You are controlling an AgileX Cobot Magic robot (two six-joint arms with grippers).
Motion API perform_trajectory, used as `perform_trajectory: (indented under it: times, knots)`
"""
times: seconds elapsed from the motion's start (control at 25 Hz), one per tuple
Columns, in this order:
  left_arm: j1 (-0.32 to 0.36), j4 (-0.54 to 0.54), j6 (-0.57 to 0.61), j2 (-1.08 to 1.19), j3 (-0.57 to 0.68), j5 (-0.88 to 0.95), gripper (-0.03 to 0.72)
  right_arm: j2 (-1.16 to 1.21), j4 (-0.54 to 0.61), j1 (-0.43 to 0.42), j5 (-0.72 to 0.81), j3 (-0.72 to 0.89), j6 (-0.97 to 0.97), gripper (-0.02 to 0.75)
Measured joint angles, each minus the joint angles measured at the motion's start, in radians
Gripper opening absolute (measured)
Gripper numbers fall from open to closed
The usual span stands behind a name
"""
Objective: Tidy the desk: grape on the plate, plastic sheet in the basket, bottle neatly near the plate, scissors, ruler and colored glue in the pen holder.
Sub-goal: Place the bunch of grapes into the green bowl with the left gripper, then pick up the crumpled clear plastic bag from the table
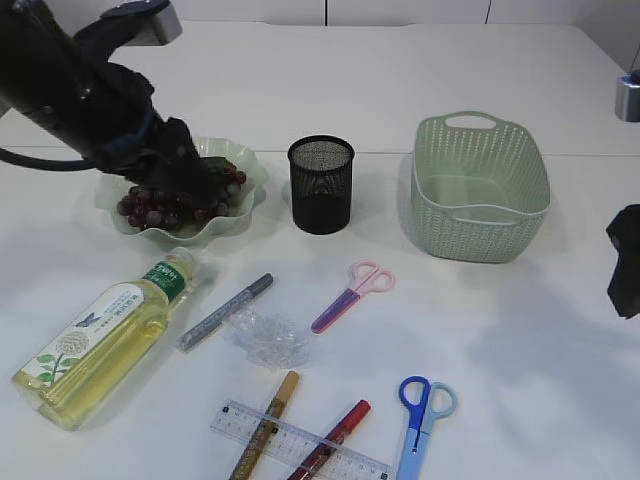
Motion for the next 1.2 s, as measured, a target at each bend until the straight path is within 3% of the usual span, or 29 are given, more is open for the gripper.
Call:
perform_trajectory:
  times: [0.24, 0.56, 0.72, 1.04, 1.2]
  knots:
    - [0.000, 0.164, -0.281, -0.064, 0.000, 0.221, 0.350, 0.000, 0.044, 0.000, 0.000, 0.000, 0.000, 0.583]
    - [0.000, 0.287, -0.480, -0.158, 0.000, 0.351, 0.355, 0.000, 0.131, 0.000, 0.000, 0.000, -0.014, 0.583]
    - [0.000, 0.351, -0.540, -0.222, 0.000, 0.356, 0.356, 0.000, 0.182, 0.000, 0.000, 0.000, -0.038, 0.583]
    - [0.000, 0.361, -0.601, -0.419, 0.023, 0.371, 0.361, 0.000, 0.273, 0.000, 0.000, 0.000, -0.083, 0.583]
    - [0.000, 0.361, -0.631, -0.537, 0.068, 0.375, 0.361, 0.000, 0.383, 0.000, -0.031, 0.000, -0.238, 0.583]
